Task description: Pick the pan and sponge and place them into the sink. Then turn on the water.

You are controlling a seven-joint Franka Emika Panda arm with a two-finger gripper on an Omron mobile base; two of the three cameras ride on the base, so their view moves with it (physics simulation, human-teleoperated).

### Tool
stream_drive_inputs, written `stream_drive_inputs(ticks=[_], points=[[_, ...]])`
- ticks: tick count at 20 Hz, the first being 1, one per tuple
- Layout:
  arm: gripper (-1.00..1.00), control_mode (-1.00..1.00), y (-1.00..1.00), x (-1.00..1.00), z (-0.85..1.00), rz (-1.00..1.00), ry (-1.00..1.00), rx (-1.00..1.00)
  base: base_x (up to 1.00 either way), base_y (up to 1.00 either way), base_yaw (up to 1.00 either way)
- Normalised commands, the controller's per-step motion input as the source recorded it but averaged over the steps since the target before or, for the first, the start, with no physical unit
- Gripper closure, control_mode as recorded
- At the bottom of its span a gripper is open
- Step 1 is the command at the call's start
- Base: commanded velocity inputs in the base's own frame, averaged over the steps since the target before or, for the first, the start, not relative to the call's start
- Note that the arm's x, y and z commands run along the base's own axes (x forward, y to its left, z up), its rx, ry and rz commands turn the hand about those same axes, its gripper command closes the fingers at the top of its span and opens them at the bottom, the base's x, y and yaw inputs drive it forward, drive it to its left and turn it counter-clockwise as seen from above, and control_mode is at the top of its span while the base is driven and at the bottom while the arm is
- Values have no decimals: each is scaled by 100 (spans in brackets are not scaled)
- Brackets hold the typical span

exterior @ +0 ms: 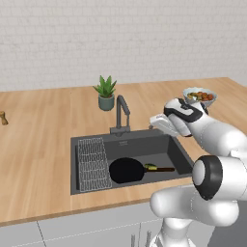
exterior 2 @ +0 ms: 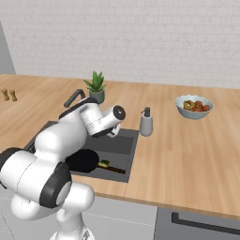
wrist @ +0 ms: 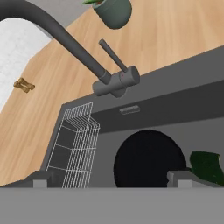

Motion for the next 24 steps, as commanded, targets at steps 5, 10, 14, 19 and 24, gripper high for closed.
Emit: stream_drive_inputs(ticks=[5,10,14,19,24], points=[[-100,-100,28,29,-5,-2,0,-1,0,0,0],[-100,-100,17,32,-5,0,0,0,0,0,0],[-100,-100,12,33,-7,0,0,0,0,0,0],[-100,-100,6,27,-5,0,0,0,0,0,0],[-100,-100,13,25,-3,0,0,0,0,0,0]])
